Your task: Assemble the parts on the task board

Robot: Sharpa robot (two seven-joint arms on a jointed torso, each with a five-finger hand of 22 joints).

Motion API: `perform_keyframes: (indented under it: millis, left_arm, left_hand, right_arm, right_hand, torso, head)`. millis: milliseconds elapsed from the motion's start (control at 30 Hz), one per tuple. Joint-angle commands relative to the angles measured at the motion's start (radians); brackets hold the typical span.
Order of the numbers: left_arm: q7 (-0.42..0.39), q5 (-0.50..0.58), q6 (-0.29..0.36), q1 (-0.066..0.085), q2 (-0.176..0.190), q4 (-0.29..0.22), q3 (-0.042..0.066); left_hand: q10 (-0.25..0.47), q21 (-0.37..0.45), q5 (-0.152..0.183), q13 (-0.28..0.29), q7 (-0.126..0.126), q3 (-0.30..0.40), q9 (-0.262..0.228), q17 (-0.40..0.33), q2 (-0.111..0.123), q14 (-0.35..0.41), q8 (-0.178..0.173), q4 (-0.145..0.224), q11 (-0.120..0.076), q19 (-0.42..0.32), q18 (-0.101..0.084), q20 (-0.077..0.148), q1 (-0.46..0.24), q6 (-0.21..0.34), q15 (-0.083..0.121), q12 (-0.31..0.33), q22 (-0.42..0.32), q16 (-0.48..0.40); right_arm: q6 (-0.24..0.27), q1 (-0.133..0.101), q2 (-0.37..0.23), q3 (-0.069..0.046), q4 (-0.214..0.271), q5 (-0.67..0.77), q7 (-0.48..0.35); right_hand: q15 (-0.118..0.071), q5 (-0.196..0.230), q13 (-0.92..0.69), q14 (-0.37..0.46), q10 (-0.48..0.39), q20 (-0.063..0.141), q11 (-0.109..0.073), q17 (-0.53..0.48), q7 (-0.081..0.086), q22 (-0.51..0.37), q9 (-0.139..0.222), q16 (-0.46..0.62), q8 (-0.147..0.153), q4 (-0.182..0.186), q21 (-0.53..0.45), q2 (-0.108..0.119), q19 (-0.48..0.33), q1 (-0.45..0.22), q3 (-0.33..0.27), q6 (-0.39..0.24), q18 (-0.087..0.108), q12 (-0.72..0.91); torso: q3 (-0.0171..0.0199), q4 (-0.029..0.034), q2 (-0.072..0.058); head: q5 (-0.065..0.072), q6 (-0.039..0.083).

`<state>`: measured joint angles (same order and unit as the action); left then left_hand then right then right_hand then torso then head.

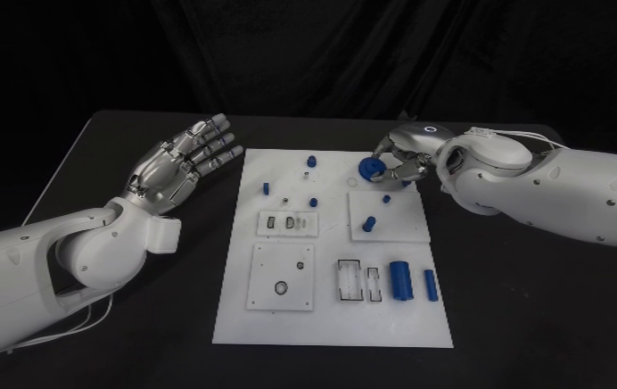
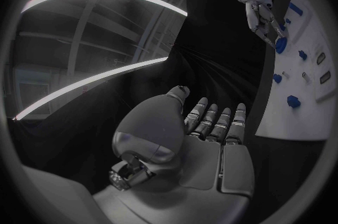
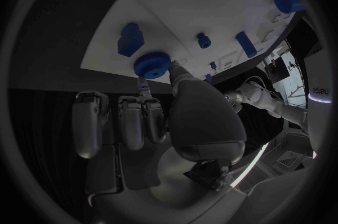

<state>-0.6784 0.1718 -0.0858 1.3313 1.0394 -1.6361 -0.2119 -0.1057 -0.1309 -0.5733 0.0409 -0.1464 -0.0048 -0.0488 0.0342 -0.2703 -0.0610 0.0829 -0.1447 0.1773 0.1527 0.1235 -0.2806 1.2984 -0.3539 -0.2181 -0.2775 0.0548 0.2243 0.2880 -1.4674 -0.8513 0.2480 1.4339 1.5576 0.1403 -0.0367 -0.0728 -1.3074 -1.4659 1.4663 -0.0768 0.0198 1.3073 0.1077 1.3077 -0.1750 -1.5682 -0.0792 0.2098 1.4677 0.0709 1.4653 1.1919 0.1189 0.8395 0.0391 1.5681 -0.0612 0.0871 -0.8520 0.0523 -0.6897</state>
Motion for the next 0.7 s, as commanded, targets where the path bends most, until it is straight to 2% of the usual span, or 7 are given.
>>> perform_keyframes:
  millis: [33,267,333,433,467,600,700]
  left_arm:
    - [-0.047,-0.002,-0.017,-0.002,-0.002,0.0,0.001]
    - [-0.046,-0.002,-0.017,-0.003,-0.002,0.001,0.001]
    - [-0.046,-0.002,-0.017,-0.003,-0.002,0.001,0.001]
    - [-0.046,-0.002,-0.017,-0.003,-0.003,0.001,0.001]
    - [-0.046,-0.002,-0.018,-0.003,-0.003,0.001,0.001]
    - [-0.046,-0.002,-0.018,-0.003,-0.003,0.001,0.001]
    - [-0.046,-0.002,-0.019,-0.003,-0.004,0.001,0.001]
  left_hand:
    - [-0.003,-0.004,-0.005,0.002,-0.025,0.003,-0.001,0.001,-0.009,0.003,0.005,-0.001,0.006,-0.002,0.015,-0.007,0.002,-0.006,-0.001,-0.004,0.001,0.006]
    - [-0.004,-0.004,-0.005,0.002,-0.025,0.008,-0.001,0.001,-0.012,0.003,0.005,0.001,0.006,-0.002,0.015,-0.007,0.003,-0.005,-0.001,-0.005,0.001,0.006]
    - [-0.004,-0.004,-0.005,0.002,-0.025,0.01,-0.001,0.001,-0.013,0.003,0.006,0.002,0.007,-0.002,0.015,-0.007,0.003,-0.006,-0.001,-0.006,0.002,0.007]
    - [-0.004,-0.004,-0.005,0.002,-0.025,0.01,-0.001,0.001,-0.013,0.003,0.006,0.002,0.007,-0.002,0.015,-0.007,0.003,-0.006,-0.001,-0.006,0.002,0.007]
    - [-0.004,-0.004,-0.005,0.002,-0.025,0.01,-0.001,0.001,-0.013,0.003,0.006,0.002,0.007,-0.002,0.015,-0.007,0.003,-0.006,-0.001,-0.006,0.002,0.007]
    - [-0.004,-0.004,-0.005,0.002,-0.025,0.011,-0.001,0.001,-0.013,0.003,0.006,0.002,0.007,-0.002,0.015,-0.007,0.003,-0.006,-0.001,-0.006,0.002,0.007]
    - [-0.004,-0.004,-0.005,0.002,-0.025,0.011,-0.001,0.001,-0.013,0.003,0.006,0.002,0.007,-0.002,0.015,-0.007,0.003,-0.006,-0.001,-0.006,0.002,0.007]
  right_arm:
    - [0.029,0.003,0.0,0.0,-0.001,-0.007,-0.004]
    - [0.045,0.003,0.0,0.0,-0.004,-0.013,-0.012]
    - [0.049,0.003,0.001,0.0,-0.005,-0.019,-0.016]
    - [0.051,0.003,0.003,0.0,-0.006,-0.023,-0.018]
    - [0.049,0.003,0.004,0.0,-0.007,-0.024,-0.017]
    - [0.037,0.003,0.008,0.0,-0.009,-0.026,-0.007]
    - [0.027,0.003,0.009,0.0,-0.01,-0.027,0.002]
  right_hand:
    - [0.006,-0.003,-0.263,-0.105,0.104,-0.004,0.007,0.263,0.005,0.171,0.002,-0.003,0.007,0.009,-0.007,0.002,0.003,-0.012,-0.002,-0.004,0.0,0.003]
    - [0.009,0.005,-0.263,-0.105,0.104,-0.006,0.009,0.263,0.007,0.168,0.003,-0.003,0.006,0.031,-0.013,0.001,-0.002,-0.029,-0.006,-0.006,0.002,0.003]
    - [0.009,-0.061,-0.263,-0.105,0.104,-0.007,0.01,0.263,0.007,0.168,0.001,-0.003,0.001,0.05,-0.015,-0.022,-0.003,-0.045,-0.002,0.005,0.002,0.003]
    - [0.008,-0.142,-0.263,-0.105,0.104,-0.006,0.008,0.263,0.005,0.168,-0.001,-0.003,-0.005,0.045,-0.017,-0.031,-0.004,-0.036,0.007,0.018,0.003,0.003]
    - [0.008,-0.211,-0.263,-0.105,0.104,-0.006,0.009,0.263,0.007,0.166,-0.003,-0.003,-0.008,0.03,-0.021,-0.031,-0.007,-0.018,0.017,0.028,0.004,0.003]
    - [0.01,-0.265,-0.263,-0.105,0.104,-0.008,0.012,0.263,0.01,0.165,0.0,-0.003,0.0,-0.02,-0.027,-0.017,-0.01,0.034,0.041,0.021,0.005,0.003]
    - [0.012,-0.255,-0.263,-0.105,0.104,-0.009,0.013,0.263,0.012,0.166,0.001,-0.003,0.001,-0.035,-0.027,-0.012,-0.009,0.047,0.047,0.02,0.005,0.003]
  torso:
    - [0.0,0.0012,0.0]
    - [0.0002,0.0007,0.0]
    - [0.0002,0.0007,0.0]
    - [0.0003,0.0004,0.0]
    - [0.0003,0.0004,0.0]
    - [0.0002,0.0004,-0.001]
    - [0.0002,0.0005,0.0]
  head:
    - [0.002,0.001]
    - [0.002,-0.001]
    - [0.002,-0.001]
    - [0.002,-0.002]
    - [0.002,-0.002]
    - [0.002,-0.004]
    - [0.003,-0.006]
